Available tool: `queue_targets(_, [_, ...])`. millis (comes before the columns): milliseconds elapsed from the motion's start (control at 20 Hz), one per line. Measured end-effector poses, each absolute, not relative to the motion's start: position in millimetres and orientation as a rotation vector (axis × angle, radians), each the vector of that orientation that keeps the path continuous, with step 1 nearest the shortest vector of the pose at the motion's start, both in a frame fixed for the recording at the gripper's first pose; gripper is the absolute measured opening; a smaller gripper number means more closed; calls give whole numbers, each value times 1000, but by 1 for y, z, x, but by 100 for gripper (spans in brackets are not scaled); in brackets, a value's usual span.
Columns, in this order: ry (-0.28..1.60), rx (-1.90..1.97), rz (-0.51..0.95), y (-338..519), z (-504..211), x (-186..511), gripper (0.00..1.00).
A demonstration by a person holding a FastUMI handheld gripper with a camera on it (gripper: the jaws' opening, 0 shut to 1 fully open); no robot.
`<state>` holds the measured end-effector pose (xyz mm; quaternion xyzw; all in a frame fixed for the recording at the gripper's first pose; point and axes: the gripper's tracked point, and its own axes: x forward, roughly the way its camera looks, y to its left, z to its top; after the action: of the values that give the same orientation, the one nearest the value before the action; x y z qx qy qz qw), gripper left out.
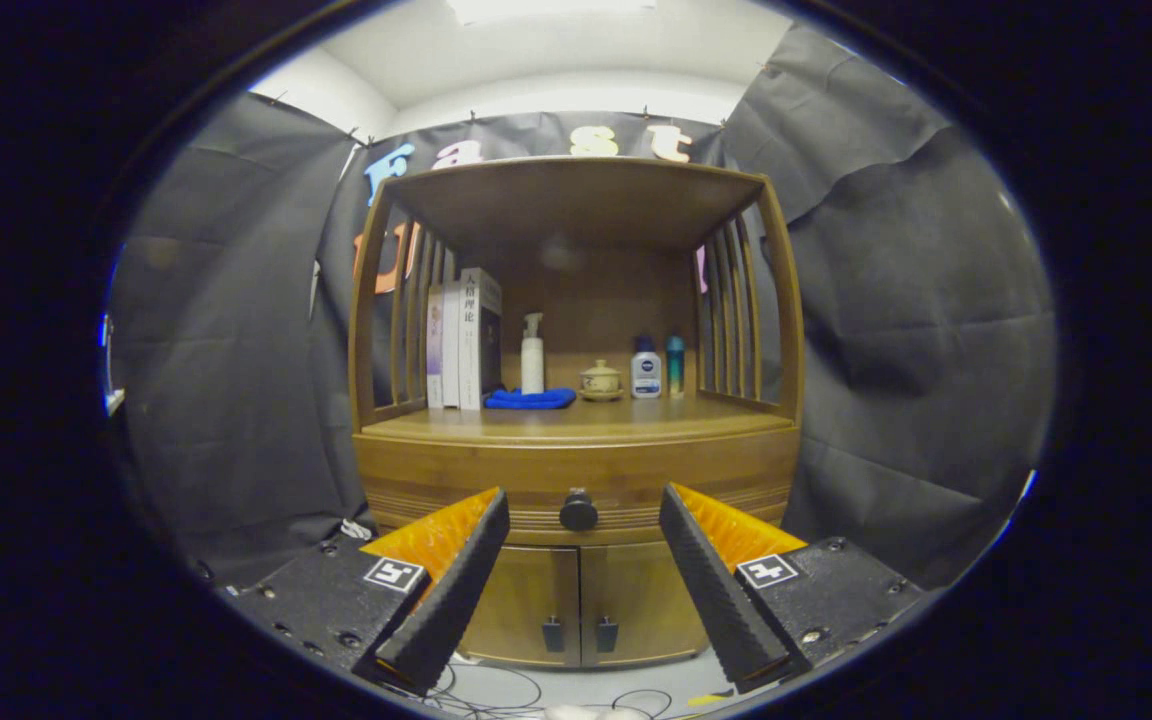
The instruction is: Pull open the drawer, take out the items inside it, and place them on the countertop above the cabinet.
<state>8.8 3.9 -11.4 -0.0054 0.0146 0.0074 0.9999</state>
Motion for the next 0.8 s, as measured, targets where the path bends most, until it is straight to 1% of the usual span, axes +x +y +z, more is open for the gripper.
queue_targets(450, [70,-43,40,10,-58,26,98])
queue_targets(600, [94,-43,43,12,-76,44,99])
queue_targets(800, [117,-10,34,4,-82,78,99])
